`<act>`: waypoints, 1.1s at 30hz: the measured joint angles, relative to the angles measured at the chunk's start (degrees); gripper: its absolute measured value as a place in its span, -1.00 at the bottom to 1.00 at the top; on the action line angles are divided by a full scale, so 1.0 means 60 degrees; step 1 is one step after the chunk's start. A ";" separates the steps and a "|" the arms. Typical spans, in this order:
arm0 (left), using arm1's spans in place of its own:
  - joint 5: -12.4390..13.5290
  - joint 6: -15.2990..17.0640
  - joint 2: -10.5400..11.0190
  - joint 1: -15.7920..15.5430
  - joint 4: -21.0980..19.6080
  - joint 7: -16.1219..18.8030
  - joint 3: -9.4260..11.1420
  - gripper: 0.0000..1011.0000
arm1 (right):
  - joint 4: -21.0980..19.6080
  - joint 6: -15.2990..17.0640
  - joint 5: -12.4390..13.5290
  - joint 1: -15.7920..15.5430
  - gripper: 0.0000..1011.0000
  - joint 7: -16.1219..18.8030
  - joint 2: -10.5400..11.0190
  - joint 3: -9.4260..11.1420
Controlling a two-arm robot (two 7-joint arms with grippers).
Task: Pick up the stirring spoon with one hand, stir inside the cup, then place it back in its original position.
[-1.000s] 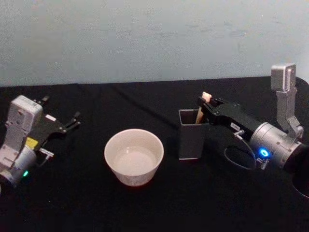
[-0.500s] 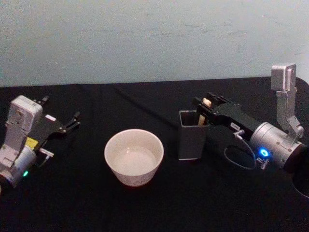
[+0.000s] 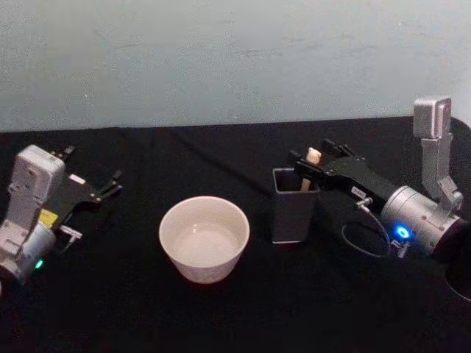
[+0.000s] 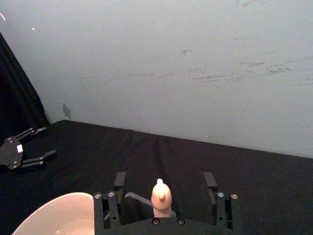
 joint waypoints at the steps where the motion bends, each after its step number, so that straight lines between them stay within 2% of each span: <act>1: 0.0000 0.0000 0.0000 0.0000 0.0000 0.0000 0.0000 0.98 | 0.0000 0.0000 0.0000 0.0000 0.97 0.0000 0.0000 0.0000; 10: 0.0000 0.0000 0.0000 0.0001 0.0000 0.0000 0.0000 0.98 | -0.0001 -0.0025 -0.0011 -0.0003 0.98 -0.0008 -0.0001 0.0000; 12: 0.0000 0.0000 0.0000 0.0000 0.0000 0.0000 0.0001 0.98 | -0.0072 -0.0275 -0.0160 -0.0037 0.98 -0.0109 -0.0044 0.0024; 18: 0.0001 -0.0001 0.0000 0.0000 0.0000 -0.0001 0.0001 0.98 | -0.0331 -0.1241 -0.0682 -0.0161 0.98 -0.0727 -0.0370 0.0391; 19: 0.0000 0.0000 0.0000 0.0001 0.0001 -0.0001 0.0000 0.98 | -0.0384 -0.1536 -0.0925 -0.0191 0.98 -0.1008 -0.0469 0.0483; 22: 0.0000 0.0000 0.0000 0.0000 0.0000 0.0000 0.0000 0.98 | -0.0430 -0.1918 -0.1348 -0.0230 0.98 -0.1459 -0.0598 0.0597; 25: 0.0001 0.0000 0.0000 0.0000 0.0000 -0.0001 0.0000 0.98 | -0.0388 -0.2322 -0.2261 -0.0270 0.98 -0.2310 -0.0729 0.0690; 27: 0.0001 0.0000 0.0000 0.0001 0.0000 -0.0001 0.0000 0.98 | -0.0323 -0.2364 -0.2541 -0.0297 0.98 -0.2534 -0.0743 0.0701; 28: 0.0000 0.0000 0.0000 0.0001 0.0000 0.0000 0.0000 0.98 | -0.0240 -0.2385 -0.2835 -0.0339 0.98 -0.2742 -0.0743 0.0704; 33: 0.0000 0.0000 0.0000 0.0001 0.0000 -0.0001 0.0000 0.98 | 0.0070 -0.2377 -0.3531 -0.0558 0.98 -0.3185 -0.0706 0.0678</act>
